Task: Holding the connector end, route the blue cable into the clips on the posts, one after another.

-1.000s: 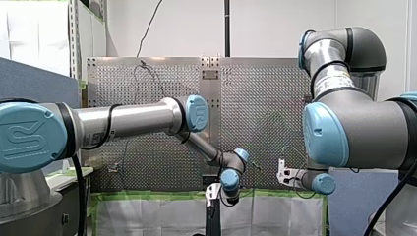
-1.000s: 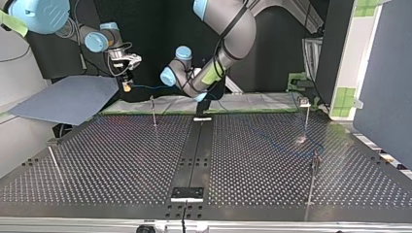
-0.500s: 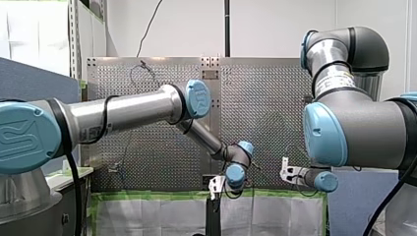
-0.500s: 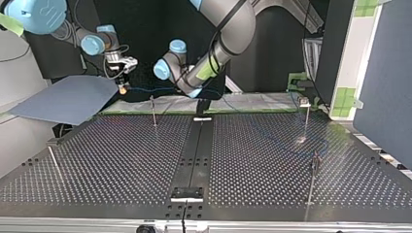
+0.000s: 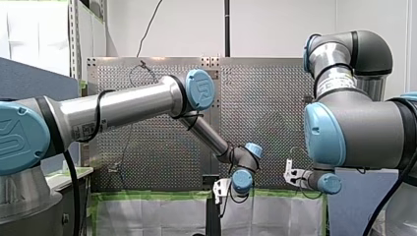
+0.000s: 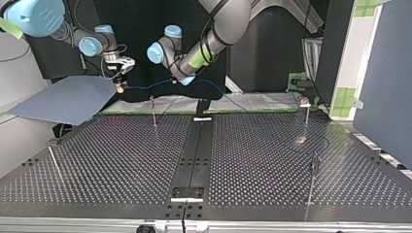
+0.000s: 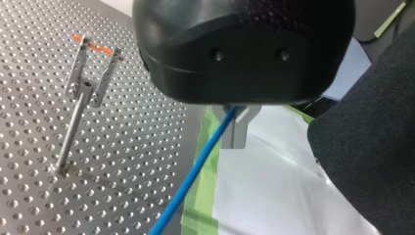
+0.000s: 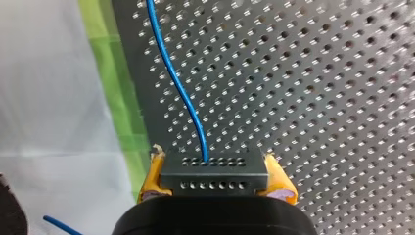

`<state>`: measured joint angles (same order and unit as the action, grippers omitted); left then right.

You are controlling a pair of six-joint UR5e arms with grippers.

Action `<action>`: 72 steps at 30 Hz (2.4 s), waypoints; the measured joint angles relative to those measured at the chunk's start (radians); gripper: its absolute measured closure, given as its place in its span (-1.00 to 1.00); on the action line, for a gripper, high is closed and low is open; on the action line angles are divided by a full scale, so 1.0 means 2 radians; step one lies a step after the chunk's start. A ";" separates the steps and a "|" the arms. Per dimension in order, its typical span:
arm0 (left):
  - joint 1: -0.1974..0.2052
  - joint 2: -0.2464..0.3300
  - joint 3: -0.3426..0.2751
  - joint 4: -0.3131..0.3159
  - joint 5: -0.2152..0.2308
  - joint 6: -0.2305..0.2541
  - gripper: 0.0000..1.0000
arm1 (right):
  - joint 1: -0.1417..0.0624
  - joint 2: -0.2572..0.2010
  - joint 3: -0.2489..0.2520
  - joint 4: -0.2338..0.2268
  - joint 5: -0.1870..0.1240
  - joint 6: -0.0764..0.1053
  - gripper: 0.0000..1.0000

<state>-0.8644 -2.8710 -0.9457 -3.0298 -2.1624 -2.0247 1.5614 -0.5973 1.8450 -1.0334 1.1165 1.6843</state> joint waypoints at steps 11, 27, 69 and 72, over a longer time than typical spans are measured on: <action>-0.002 0.016 -0.003 0.032 0.003 0.009 0.95 | -0.012 0.008 -0.003 -0.015 -0.002 0.031 1.00; 0.002 0.019 -0.003 0.091 0.011 0.021 0.91 | -0.010 0.010 -0.022 0.006 -0.017 0.016 1.00; 0.006 -0.005 0.030 0.144 0.046 -0.011 0.91 | -0.003 0.010 -0.053 0.077 -0.033 -0.027 1.00; 0.008 -0.004 0.032 0.143 0.045 -0.013 0.91 | -0.002 0.010 -0.057 0.079 -0.033 -0.026 1.00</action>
<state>-0.8480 -2.8799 -0.8822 -2.7447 -2.0719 -2.0517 1.5566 -0.5778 1.7303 -0.8762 1.0496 1.6319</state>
